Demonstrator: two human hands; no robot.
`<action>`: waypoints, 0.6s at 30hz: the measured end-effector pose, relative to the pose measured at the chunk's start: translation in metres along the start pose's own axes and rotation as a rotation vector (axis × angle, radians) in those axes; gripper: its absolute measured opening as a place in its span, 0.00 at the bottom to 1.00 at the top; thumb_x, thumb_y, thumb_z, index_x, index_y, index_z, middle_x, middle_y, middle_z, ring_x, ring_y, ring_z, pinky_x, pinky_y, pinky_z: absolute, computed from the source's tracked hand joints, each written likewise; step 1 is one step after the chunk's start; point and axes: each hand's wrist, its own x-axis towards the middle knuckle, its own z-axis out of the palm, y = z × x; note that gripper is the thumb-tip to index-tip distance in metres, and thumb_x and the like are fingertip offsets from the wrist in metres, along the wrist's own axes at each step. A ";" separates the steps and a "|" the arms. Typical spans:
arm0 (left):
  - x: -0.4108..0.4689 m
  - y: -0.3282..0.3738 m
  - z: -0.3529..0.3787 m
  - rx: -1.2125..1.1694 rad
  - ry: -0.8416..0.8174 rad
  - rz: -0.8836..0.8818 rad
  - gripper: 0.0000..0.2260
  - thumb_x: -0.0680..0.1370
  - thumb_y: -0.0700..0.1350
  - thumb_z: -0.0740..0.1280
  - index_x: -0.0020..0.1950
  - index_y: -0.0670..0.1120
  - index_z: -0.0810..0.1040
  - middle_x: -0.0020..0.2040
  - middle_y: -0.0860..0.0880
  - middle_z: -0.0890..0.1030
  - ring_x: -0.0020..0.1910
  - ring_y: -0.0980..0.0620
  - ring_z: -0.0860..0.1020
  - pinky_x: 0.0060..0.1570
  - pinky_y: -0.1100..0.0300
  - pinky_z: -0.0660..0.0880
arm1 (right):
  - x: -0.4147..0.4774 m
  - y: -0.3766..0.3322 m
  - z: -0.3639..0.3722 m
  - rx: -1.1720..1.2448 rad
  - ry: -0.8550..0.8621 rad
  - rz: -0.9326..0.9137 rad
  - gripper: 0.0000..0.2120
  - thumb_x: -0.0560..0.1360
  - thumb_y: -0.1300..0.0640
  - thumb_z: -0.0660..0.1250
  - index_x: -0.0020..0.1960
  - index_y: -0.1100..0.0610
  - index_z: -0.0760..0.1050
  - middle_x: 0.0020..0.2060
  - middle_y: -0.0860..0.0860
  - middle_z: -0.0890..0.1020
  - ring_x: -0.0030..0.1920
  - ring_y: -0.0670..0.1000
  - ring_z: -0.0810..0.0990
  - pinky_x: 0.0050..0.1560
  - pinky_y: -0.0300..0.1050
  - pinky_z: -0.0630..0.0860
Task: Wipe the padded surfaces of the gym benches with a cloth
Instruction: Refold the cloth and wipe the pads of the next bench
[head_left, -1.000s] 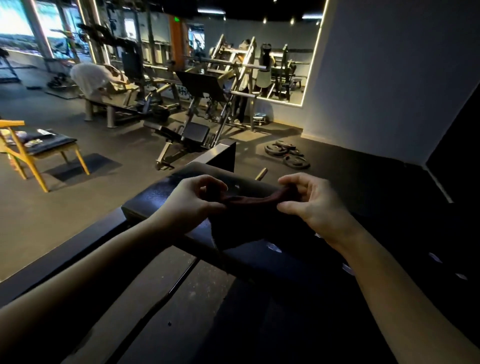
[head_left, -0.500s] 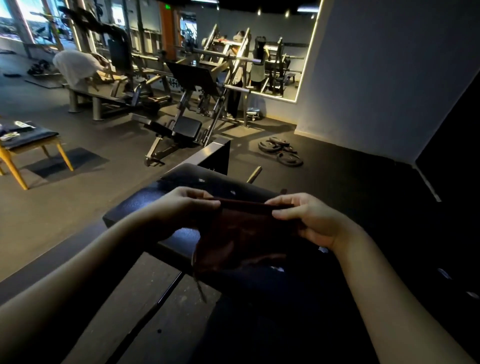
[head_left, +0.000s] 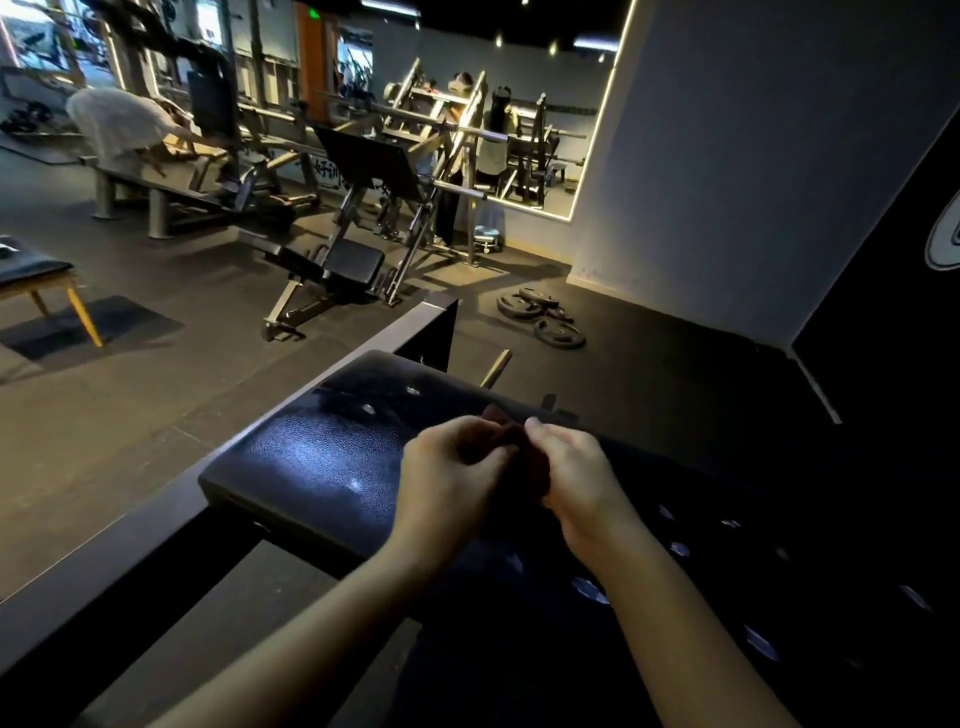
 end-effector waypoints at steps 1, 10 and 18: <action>-0.001 -0.004 0.000 0.016 -0.023 0.048 0.07 0.72 0.43 0.78 0.47 0.54 0.88 0.42 0.56 0.87 0.44 0.58 0.85 0.48 0.51 0.82 | 0.000 0.000 0.002 0.138 -0.029 0.024 0.17 0.85 0.53 0.59 0.59 0.63 0.81 0.53 0.62 0.85 0.56 0.59 0.84 0.61 0.56 0.78; 0.007 -0.029 -0.046 0.253 -0.113 0.269 0.18 0.71 0.59 0.70 0.56 0.52 0.84 0.50 0.56 0.80 0.53 0.57 0.79 0.55 0.59 0.74 | 0.008 0.000 -0.008 0.080 -0.024 0.007 0.12 0.79 0.68 0.61 0.57 0.62 0.82 0.51 0.61 0.86 0.54 0.60 0.84 0.57 0.57 0.80; 0.022 -0.018 -0.065 -0.207 -0.504 -0.281 0.17 0.75 0.51 0.77 0.50 0.36 0.85 0.41 0.43 0.81 0.39 0.51 0.79 0.39 0.60 0.73 | 0.005 -0.010 -0.010 -0.173 -0.068 -0.144 0.10 0.79 0.68 0.64 0.56 0.61 0.81 0.47 0.54 0.87 0.49 0.52 0.85 0.49 0.46 0.82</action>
